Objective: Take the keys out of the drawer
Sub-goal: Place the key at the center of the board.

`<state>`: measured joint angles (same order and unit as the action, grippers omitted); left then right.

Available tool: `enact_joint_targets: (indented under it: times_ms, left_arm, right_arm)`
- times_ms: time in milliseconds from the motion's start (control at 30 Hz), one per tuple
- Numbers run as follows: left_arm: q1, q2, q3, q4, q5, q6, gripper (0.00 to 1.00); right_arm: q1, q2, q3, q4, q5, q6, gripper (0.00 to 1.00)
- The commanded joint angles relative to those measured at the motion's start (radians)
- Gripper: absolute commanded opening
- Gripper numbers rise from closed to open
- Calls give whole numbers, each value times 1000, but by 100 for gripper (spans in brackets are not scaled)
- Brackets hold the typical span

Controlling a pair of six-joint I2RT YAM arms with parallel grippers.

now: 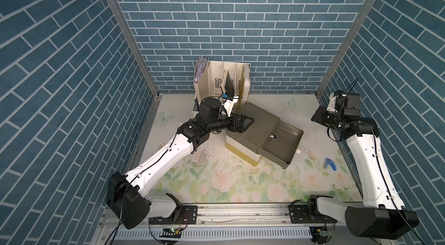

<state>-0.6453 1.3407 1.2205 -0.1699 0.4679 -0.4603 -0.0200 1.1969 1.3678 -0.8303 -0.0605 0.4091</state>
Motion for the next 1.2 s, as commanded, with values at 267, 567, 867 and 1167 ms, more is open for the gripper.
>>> enact_joint_targets:
  times_ms: [267,567,867,1167]
  left_arm:
    - [6,-9,-99,87,0,20,100]
    - [5,7,-116,92,1,45,100]
    - [5,-38,-128,72,-28,106,100]
    - [5,-48,-139,65,-30,121,100]
  right_arm:
    - [-77,1,-208,138,-127,-38,0]
    - [-96,31,-384,255,-184,-8,0]
    - [-109,128,-519,389,-270,34,0]
    - [-136,200,-571,452,-280,39,0]
